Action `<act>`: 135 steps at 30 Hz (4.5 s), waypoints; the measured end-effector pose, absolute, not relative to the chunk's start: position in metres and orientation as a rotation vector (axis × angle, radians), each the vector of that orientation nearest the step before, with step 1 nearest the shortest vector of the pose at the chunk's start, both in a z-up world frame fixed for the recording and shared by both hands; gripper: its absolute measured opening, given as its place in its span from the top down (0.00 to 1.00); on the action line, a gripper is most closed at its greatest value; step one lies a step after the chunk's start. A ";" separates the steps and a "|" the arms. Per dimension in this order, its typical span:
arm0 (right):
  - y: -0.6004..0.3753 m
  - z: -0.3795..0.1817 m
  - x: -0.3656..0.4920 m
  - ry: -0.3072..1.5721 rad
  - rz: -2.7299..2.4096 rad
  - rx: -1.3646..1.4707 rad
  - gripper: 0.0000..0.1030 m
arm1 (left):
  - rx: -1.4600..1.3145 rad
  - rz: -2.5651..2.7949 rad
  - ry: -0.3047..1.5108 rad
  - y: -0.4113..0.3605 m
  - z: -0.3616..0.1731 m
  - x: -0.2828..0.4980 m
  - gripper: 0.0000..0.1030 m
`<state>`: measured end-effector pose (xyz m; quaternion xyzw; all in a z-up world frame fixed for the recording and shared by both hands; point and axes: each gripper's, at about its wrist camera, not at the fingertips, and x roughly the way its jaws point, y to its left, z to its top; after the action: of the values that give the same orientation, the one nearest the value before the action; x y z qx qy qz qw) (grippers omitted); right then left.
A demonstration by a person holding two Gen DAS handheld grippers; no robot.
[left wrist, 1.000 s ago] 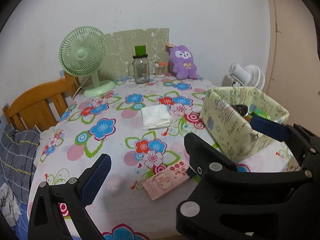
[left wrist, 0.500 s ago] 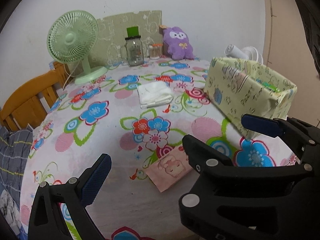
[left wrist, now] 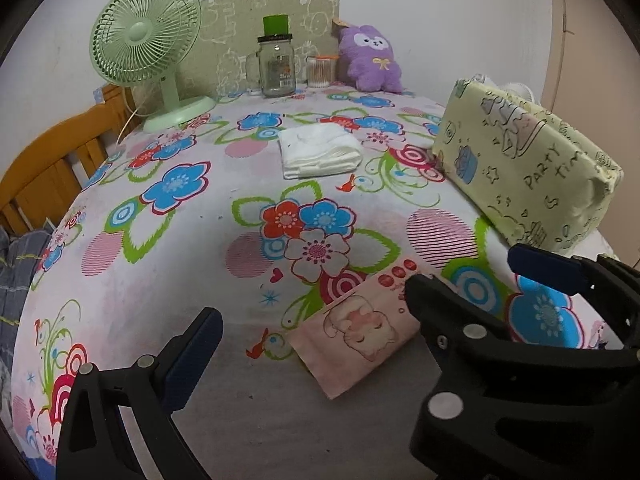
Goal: Organize soft objects
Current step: 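Grasp the pink tissue pack with the left tool, then hold the pink pack in the left tool while the right tool grasps the white cloth, then carry the pink pack with the left tool while the right tool carries the white cloth to the box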
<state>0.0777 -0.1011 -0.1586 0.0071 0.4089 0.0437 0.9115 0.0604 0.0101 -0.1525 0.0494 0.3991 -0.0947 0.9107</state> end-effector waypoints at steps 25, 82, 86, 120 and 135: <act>-0.103 -0.160 0.083 0.841 0.056 0.047 0.21 | 0.064 -0.200 0.801 0.013 -0.153 0.066 0.44; -0.056 -0.146 0.233 0.837 0.094 0.061 0.14 | -0.028 0.025 0.825 0.066 -0.127 0.186 0.61; -0.056 -0.154 0.241 0.860 0.082 0.060 0.14 | -0.009 0.053 0.821 0.064 -0.133 0.189 0.61; -0.052 -0.166 0.240 0.913 0.100 0.010 0.73 | -0.016 0.052 0.893 0.066 -0.146 0.188 0.60; -0.053 -0.140 0.200 0.863 0.148 0.013 0.75 | -0.023 0.060 0.845 0.062 -0.124 0.152 0.60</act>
<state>0.1996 -0.0534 -0.1397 0.0063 0.4179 0.0719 0.9056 0.1522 0.0621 -0.1241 -0.0112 0.4099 0.0291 0.9116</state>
